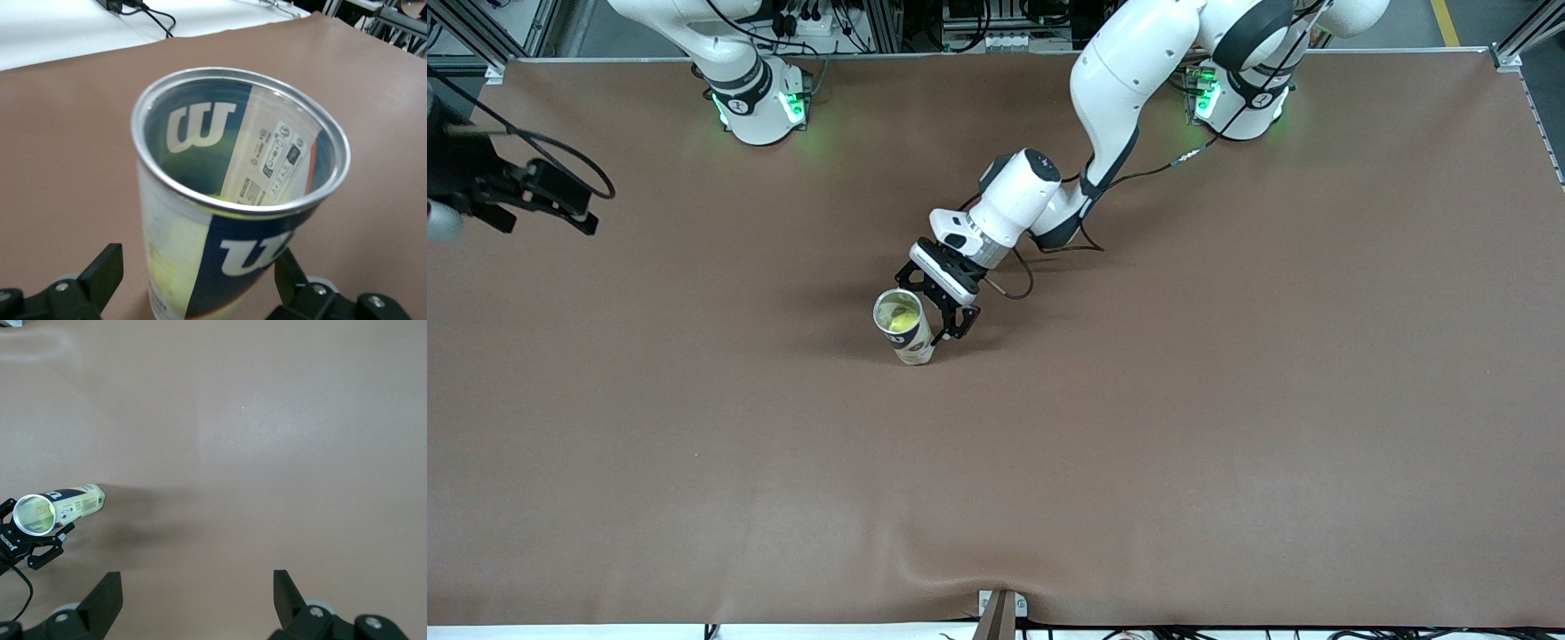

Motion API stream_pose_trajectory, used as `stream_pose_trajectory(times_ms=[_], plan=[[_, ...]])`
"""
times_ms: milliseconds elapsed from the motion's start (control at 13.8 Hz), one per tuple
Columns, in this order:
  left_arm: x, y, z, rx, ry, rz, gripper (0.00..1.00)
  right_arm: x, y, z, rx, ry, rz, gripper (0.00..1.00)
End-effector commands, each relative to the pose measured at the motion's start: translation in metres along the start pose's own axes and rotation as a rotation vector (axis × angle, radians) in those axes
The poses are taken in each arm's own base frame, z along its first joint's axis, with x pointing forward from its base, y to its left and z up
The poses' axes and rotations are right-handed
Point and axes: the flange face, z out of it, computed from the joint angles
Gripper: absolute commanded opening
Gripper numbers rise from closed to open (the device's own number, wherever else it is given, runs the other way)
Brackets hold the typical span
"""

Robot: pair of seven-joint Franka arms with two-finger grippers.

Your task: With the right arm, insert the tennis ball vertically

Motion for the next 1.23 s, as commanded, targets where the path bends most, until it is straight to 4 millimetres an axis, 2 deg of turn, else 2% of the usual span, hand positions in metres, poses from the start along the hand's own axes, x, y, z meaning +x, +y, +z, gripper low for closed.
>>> stream_pose_trajectory(times_ms=[0, 217, 434, 579, 723, 868, 1157], plan=[[-0.007, 0.002, -0.031, 0.000, -0.061, 0.028, 1.00, -0.009, 0.003, 0.000, -0.004, 0.003, -0.009, 1.00], [-0.017, -0.003, -0.057, 0.009, -0.109, 0.047, 1.00, -0.005, 0.008, 0.001, -0.013, -0.018, 0.000, 1.00], [-0.012, -0.039, -0.087, 0.028, -0.189, 0.055, 1.00, -0.002, 0.009, 0.002, -0.012, -0.019, 0.001, 1.00], [0.008, -0.071, -0.104, 0.022, -0.271, 0.062, 1.00, -0.002, 0.010, 0.002, -0.012, -0.019, 0.003, 1.00], [0.031, -0.119, -0.118, 0.032, -0.354, 0.055, 1.00, 0.000, 0.015, 0.005, -0.011, -0.024, 0.012, 1.00], [0.055, -0.177, -0.137, 0.058, -0.425, 0.037, 1.00, 0.001, 0.015, 0.006, -0.010, -0.027, 0.010, 1.00], [0.095, -0.286, -0.191, 0.120, -0.569, 0.014, 1.00, 0.001, 0.016, 0.006, -0.010, -0.027, 0.012, 1.00]])
